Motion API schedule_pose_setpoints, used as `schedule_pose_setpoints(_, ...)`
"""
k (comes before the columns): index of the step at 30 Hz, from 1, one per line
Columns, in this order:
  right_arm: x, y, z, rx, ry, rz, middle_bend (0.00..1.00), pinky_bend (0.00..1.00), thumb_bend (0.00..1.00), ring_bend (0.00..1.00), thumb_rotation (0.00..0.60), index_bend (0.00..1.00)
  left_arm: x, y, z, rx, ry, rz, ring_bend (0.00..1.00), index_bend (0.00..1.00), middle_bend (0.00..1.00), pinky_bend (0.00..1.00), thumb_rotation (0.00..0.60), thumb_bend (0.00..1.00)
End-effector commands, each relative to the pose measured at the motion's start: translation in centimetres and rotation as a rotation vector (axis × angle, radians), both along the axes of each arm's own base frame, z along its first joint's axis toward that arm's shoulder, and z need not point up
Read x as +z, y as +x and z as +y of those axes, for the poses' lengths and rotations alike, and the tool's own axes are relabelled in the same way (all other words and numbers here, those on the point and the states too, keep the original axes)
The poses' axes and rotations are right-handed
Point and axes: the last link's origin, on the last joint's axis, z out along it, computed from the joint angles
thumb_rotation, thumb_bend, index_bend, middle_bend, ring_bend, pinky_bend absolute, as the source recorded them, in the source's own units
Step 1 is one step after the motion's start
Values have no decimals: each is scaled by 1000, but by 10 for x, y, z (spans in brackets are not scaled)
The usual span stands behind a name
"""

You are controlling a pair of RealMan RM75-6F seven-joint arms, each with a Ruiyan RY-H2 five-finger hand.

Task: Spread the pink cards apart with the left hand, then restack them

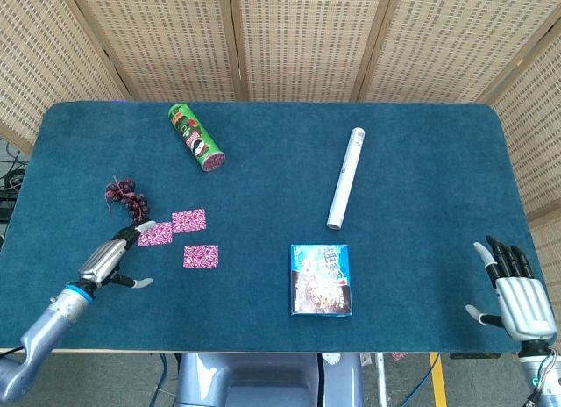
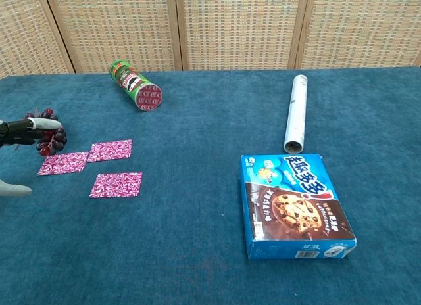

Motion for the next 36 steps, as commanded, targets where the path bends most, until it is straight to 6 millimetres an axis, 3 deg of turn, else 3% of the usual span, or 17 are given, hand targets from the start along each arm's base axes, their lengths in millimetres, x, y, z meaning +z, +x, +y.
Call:
schedule_pose_setpoints(1,0,0,0,0,1,1,0,0,0,0,600,0,-9,2,2,7,-31,-38,0,22,0,0,600,171)
schedule_pose_setpoints(15,0,0,0,-5,1,1,0,0,0,0,600,0,-27,6,36,74,-36,-88,0,21,0,0,600,176)
schedule_pose_setpoints(24,0,0,-1,-6,-1,5,0,0,0,0,600,0,-25,-23,60,191,-1,-27,0,22,0,0,600,178)
schedule_pose_setpoints(30,0,0,-1,-8,-2,10,0,0,0,0,600,0,8,-65,82,310,108,44,0,30,0,0,600,182)
schedule_pose_setpoints(32,0,0,0,-10,-3,10,0,0,0,0,600,0,27,-80,91,331,158,95,0,33,0,0,600,182)
schedule_pose_setpoints(33,-1,0,-1,-12,-3,10,0,0,0,0,600,0,47,-87,97,356,227,81,0,34,0,0,600,182)
schedule_pose_setpoints(36,-1,0,-1,-15,-2,11,0,0,0,0,600,0,67,-82,96,313,273,34,0,41,0,0,600,180)
